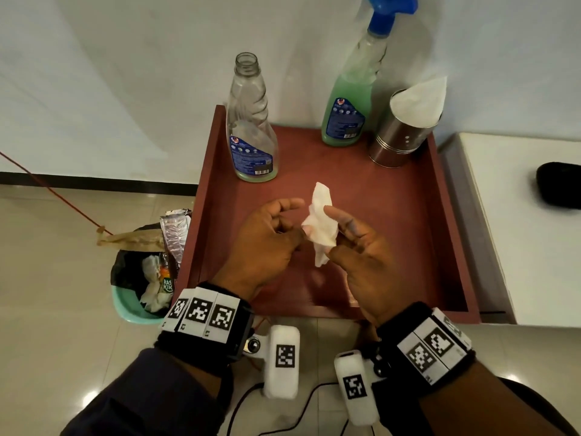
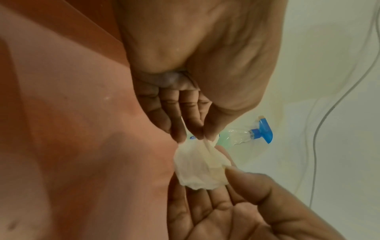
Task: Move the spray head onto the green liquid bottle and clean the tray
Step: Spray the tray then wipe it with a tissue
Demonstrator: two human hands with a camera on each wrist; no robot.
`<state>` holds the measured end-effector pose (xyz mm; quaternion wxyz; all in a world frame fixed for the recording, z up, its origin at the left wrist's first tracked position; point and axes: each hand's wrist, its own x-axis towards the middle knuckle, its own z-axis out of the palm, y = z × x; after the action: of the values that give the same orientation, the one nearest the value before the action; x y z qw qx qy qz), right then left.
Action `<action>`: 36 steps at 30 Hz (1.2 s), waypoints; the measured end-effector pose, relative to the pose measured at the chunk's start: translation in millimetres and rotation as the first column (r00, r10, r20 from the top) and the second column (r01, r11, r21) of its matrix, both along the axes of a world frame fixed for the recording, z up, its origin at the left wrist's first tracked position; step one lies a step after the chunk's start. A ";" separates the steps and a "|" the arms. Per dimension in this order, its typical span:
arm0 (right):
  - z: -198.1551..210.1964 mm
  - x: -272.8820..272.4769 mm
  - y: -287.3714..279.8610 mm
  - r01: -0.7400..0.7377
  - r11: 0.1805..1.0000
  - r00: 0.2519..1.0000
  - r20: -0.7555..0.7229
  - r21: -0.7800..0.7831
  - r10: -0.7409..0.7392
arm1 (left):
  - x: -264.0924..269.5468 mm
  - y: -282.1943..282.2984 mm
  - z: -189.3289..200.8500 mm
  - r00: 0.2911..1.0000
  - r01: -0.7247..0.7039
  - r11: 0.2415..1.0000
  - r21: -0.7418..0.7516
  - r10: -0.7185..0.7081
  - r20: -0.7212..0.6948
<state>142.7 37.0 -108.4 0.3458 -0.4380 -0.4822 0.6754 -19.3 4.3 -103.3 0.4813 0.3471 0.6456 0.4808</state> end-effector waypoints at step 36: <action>9.1 12.2 18.3 -0.117 0.991 0.993 0.003 -0.064 0.118 | -7.1 -1.9 12.9 0.894 -0.036 0.998 -0.048 0.054 0.445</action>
<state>154.9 55.3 -99.3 0.2895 -0.4220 -0.4865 0.7081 -26.3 2.5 -90.4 0.6118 0.2034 0.5350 0.5459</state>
